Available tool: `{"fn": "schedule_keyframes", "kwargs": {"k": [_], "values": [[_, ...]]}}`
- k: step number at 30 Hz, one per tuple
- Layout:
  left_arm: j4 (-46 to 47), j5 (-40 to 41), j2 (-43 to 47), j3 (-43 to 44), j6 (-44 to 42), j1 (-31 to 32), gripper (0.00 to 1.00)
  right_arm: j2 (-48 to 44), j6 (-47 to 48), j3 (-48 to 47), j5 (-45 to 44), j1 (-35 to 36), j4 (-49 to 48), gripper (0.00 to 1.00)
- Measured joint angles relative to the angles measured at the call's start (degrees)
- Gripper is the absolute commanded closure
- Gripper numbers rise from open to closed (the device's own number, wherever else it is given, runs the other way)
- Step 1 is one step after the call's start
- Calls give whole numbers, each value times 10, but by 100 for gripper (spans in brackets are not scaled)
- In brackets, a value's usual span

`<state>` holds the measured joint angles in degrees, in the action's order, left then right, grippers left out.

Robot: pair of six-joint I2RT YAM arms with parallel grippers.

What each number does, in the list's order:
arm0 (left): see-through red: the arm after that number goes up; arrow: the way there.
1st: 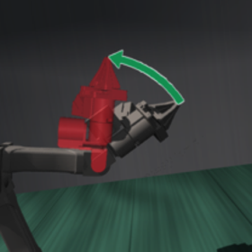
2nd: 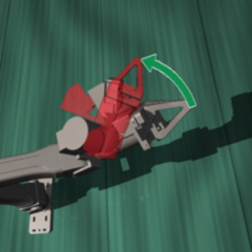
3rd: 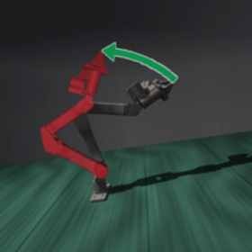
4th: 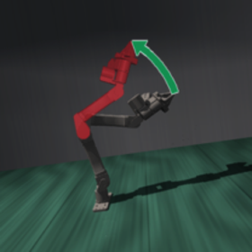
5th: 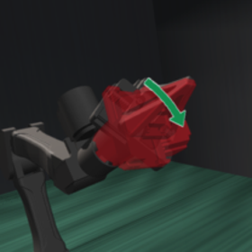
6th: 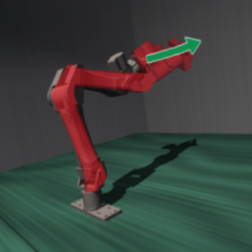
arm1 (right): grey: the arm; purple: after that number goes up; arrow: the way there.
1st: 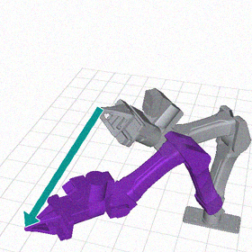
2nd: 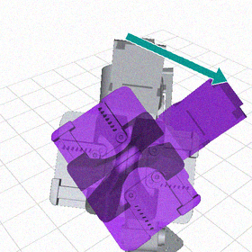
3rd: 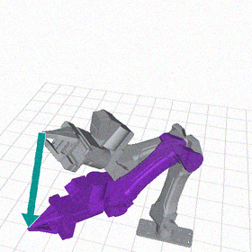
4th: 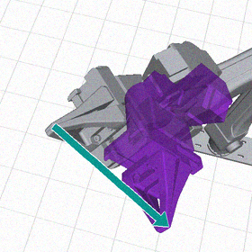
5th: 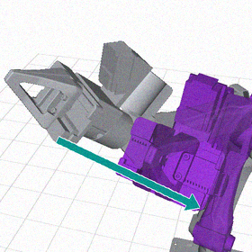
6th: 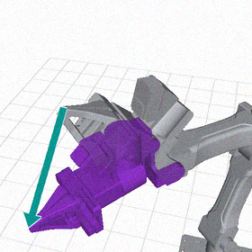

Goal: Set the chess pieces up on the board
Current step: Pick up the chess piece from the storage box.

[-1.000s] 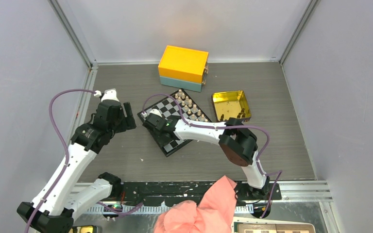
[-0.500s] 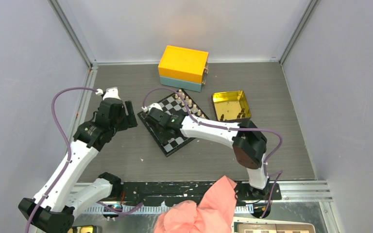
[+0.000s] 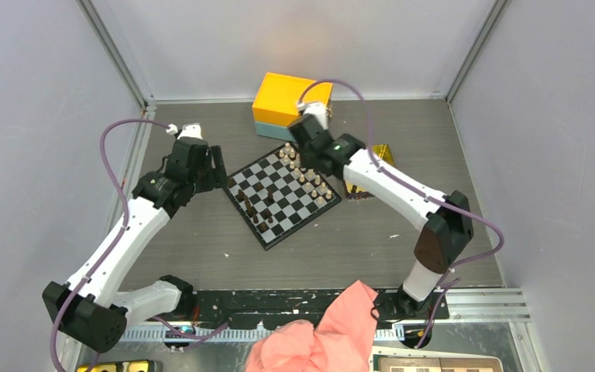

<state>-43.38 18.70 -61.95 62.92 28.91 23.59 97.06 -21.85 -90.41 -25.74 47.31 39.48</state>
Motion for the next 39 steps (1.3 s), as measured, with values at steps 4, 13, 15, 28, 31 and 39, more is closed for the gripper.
{"fn": "schedule_keyframes", "kwargs": {"k": [4,13,15,28,31,39], "values": [[11,-9,-27,9,-8,0,26,-10,-21,24,-37,-99,4,63],[21,-23,-44,14,-11,0,26,4,-77,95,-42,-272,3,63],[23,-23,-44,14,-13,0,26,17,-89,98,-40,-293,-7,63],[29,-33,-43,14,-27,0,25,76,-182,132,-25,-342,-57,64],[29,-34,-43,14,-30,0,25,84,-209,136,-30,-343,-68,64],[29,-33,-37,14,-40,0,25,95,-253,154,-54,-344,-83,64]]}}
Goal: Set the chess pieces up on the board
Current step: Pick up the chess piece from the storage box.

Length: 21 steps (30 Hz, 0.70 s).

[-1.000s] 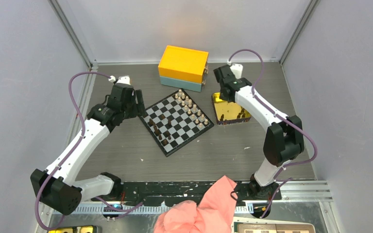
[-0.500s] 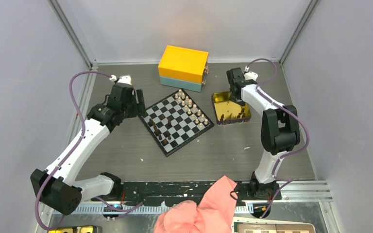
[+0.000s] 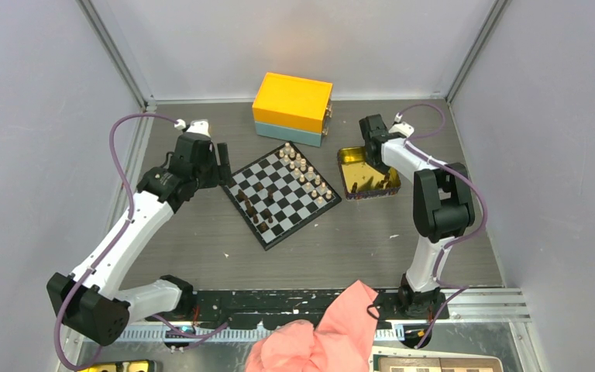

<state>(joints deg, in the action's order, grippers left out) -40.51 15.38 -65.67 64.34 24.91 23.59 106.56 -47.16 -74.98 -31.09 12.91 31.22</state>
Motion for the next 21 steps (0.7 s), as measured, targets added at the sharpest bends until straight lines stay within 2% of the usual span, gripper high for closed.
{"fn": "schedule_keyframes", "kwargs": {"k": [21], "values": [[0,0,4,-5,-1,0,25,1,-27,26,-61,-3,5,63]]}}
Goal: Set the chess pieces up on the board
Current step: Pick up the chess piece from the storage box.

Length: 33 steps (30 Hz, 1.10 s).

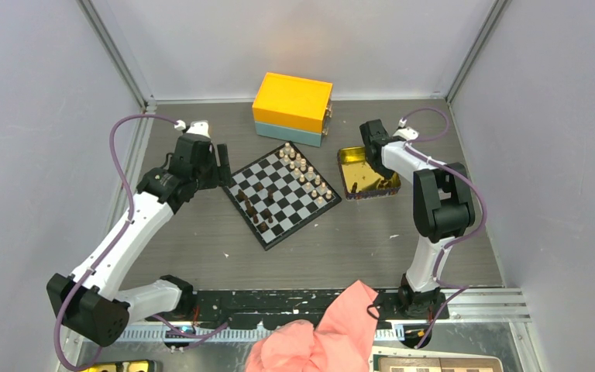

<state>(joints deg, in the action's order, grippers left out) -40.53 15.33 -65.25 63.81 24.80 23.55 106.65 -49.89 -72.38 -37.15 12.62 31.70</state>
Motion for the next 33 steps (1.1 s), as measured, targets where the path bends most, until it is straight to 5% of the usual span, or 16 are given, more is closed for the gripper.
{"fn": "schedule_keyframes", "kwargs": {"k": [33], "values": [[0,0,6,-8,-8,0,25,3,-6,18,-9,-14,-21,72]]}}
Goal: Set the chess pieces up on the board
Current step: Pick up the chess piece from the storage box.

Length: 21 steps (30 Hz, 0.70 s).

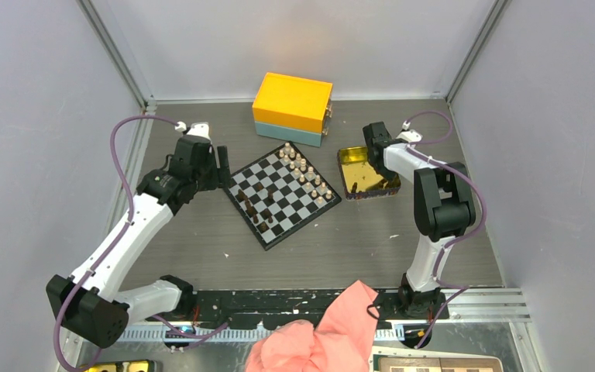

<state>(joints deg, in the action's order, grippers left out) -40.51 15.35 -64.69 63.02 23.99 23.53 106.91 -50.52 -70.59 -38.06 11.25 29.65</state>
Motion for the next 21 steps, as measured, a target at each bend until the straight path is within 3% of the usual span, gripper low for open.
{"fn": "schedule_keyframes", "kwargs": {"k": [5,11,21], "values": [[0,0,0,-3,-3,0,25,4,0,1,3,-1,-6,75],[0,0,2,-8,-3,0,25,5,5,2,9,-1,-10,98],[0,0,20,-12,-2,0,25,2,38,3,42,-3,-31,99]]}}
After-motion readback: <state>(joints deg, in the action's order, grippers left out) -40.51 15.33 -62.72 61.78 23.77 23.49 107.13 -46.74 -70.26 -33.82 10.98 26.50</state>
